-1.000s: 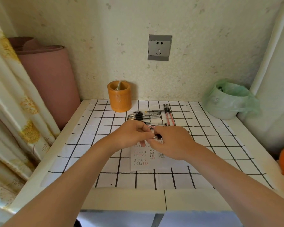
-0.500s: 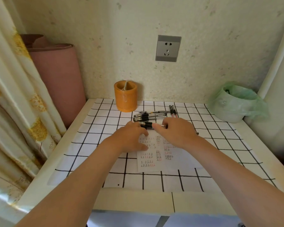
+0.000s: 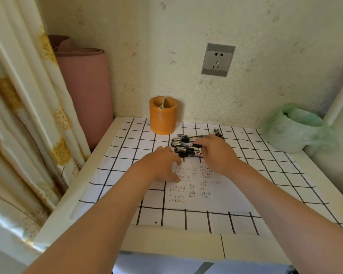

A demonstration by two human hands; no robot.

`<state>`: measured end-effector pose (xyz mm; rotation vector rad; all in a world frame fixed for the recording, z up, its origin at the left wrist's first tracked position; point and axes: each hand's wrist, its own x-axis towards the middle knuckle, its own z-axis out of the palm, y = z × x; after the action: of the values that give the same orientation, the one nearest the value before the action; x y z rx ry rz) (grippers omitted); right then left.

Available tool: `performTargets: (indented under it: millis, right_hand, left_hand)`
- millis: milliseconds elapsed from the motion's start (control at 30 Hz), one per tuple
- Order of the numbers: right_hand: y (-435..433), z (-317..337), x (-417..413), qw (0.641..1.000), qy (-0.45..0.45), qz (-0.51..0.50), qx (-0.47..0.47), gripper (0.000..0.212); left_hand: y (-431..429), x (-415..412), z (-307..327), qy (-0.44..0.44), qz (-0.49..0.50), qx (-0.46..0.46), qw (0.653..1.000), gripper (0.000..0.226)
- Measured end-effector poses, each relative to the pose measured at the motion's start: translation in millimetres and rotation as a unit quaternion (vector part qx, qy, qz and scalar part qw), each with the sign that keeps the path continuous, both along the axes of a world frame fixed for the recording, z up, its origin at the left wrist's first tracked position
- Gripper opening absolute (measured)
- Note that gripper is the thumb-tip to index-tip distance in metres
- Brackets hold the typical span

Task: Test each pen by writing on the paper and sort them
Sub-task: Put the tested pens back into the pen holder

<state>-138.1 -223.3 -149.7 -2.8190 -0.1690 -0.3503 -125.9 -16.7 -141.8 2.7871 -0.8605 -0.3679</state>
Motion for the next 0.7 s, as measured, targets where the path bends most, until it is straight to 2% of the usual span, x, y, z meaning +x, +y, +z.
performTargets:
  millis: [167,333,467,567,700]
  right_hand:
    - [1.0,-15.5,-1.0,0.999,0.012,0.000,-0.045,0.039]
    - [-3.0,-14.3,-0.5,0.999,-0.015,0.014,-0.048,0.032]
    - [-13.9,-0.4,-3.5,0.999,-0.031,-0.004,0.026,0.027]
    - [-31.0,13.2,-4.8,0.996,-0.020,-0.046,0.074,0.019]
    - [-63.7,23.4,0.9,0.979,0.074,-0.111,0.153,0.017]
  left_hand:
    - [1.0,-0.4,-2.8,-0.004,0.007,-0.003,1.000,0.064]
    - [0.8,0.8,-3.9,0.003,0.008,-0.004,1.000,0.063]
    - [-4.2,3.0,-2.9,0.015,0.016,-0.009,1.000,0.063]
    - [-14.5,4.5,-0.1,-0.024,0.019,-0.048,0.998,0.056]
    - [-33.4,8.2,1.2,-0.093,0.023,-0.123,0.988,0.044]
